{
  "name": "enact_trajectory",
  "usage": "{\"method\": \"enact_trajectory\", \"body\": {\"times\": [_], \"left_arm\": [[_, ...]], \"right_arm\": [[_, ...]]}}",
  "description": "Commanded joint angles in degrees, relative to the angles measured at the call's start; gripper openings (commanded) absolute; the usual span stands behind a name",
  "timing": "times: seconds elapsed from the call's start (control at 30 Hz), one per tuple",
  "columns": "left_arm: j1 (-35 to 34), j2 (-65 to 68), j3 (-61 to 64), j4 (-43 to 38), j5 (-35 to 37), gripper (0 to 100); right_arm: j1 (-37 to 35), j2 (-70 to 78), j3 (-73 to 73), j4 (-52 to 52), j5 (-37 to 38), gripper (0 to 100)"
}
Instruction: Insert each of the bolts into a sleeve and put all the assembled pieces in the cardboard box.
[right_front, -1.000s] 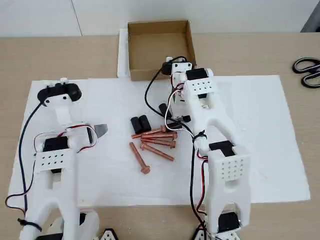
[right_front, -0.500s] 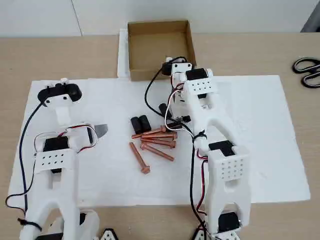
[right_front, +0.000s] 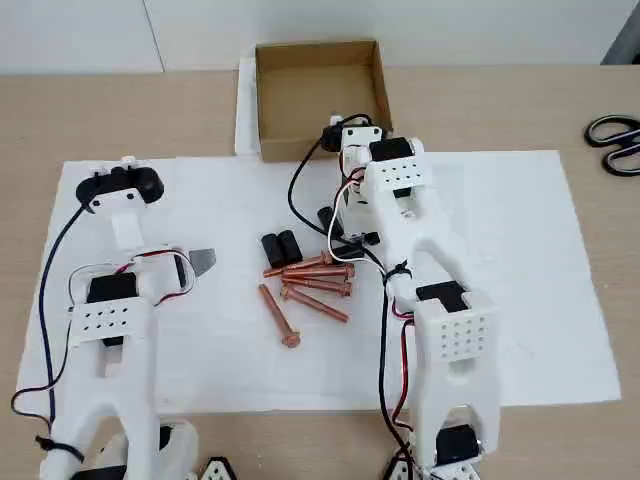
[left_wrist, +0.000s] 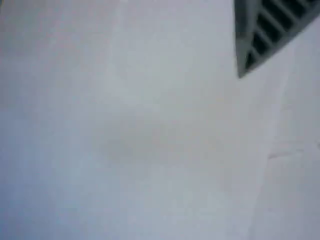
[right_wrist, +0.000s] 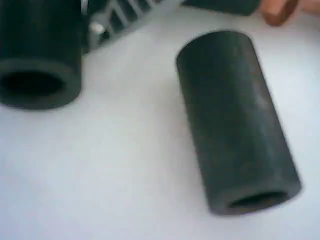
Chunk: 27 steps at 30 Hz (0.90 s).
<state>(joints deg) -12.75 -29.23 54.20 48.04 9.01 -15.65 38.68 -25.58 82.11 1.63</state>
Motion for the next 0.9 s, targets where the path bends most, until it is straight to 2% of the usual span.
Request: {"method": "enact_trajectory", "body": {"times": [0.0,0.17,0.5,0.63,0.8,0.87], "left_arm": [[0.0,-0.44,-0.31,-1.14,0.18,31],[0.0,-0.26,-0.31,-1.14,0.18,31],[0.0,-0.26,-0.31,-0.97,0.18,31],[0.0,-0.26,-0.22,-0.97,0.18,31],[0.0,-0.26,-0.22,-0.97,0.18,31],[0.0,-0.26,-0.22,-0.97,0.18,31]], "right_arm": [[-0.48,0.04,-0.88,-0.48,-0.26,20.1],[0.92,0.13,-0.7,-0.57,-0.44,8.7],[3.65,-0.22,-0.7,0.04,-0.09,3.8],[3.56,-0.13,-0.7,0.04,-0.35,4.6],[3.21,-0.48,-0.79,1.8,0.0,14.5],[3.21,-0.57,-0.79,1.98,0.09,14.9]]}}
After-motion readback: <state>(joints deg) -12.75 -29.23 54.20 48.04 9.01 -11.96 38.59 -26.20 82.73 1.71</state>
